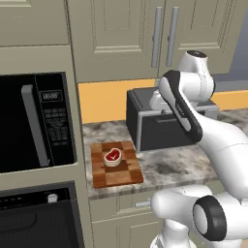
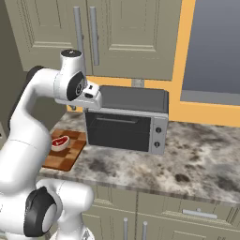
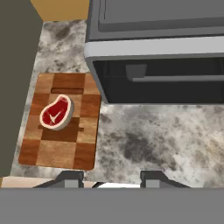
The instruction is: Open the cabinet, retrieve the rolling pin, and place it next to the meat on the cutting board to prepare for tenderizing.
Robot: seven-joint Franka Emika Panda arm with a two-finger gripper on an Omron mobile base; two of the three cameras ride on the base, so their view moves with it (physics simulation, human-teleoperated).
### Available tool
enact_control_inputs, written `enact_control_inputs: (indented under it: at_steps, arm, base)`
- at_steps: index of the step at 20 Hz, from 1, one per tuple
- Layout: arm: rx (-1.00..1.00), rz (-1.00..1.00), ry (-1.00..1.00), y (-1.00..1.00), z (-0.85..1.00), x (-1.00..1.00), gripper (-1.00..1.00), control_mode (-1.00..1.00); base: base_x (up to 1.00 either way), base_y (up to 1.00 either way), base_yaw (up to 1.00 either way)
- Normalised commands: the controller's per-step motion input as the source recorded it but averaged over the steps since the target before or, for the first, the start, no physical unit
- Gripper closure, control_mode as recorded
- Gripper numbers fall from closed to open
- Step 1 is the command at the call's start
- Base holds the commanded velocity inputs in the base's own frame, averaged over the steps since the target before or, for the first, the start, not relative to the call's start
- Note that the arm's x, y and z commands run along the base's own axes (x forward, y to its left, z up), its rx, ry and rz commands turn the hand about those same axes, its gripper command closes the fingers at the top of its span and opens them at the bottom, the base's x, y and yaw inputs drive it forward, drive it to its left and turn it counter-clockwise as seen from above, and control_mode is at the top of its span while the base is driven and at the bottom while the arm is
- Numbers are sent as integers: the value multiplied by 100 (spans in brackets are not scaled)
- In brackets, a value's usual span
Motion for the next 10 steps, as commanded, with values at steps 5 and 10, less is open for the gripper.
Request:
enact_control_inputs:
  at_steps: [5,10]
  arm:
    - [0,0,-2,-7,0,-10,-100,-100]
    - [2,0,-34,-1,45,-61,-100,-100]
  base:
    - [0,0,0]
    - [0,0,0]
